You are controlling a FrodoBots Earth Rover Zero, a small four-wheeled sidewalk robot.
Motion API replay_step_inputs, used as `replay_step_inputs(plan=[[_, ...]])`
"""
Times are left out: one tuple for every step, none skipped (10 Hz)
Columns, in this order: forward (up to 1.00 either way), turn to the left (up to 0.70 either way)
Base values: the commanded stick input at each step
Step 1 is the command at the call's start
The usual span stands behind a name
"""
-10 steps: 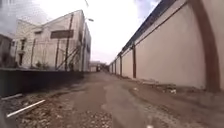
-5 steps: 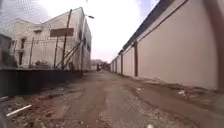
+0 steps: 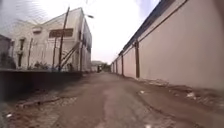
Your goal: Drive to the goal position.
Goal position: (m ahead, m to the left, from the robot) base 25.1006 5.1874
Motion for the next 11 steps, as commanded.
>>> replay_step_inputs(plan=[[0.7, 0.0], [0.7, 0.0], [0.7, 0.0], [0.7, 0.0], [0.7, 0.0], [0.7, 0.0], [0.7, 0.0], [0.7, 0.0], [0.7, 0.0], [0.7, 0.0], [0.7, 0.0]])
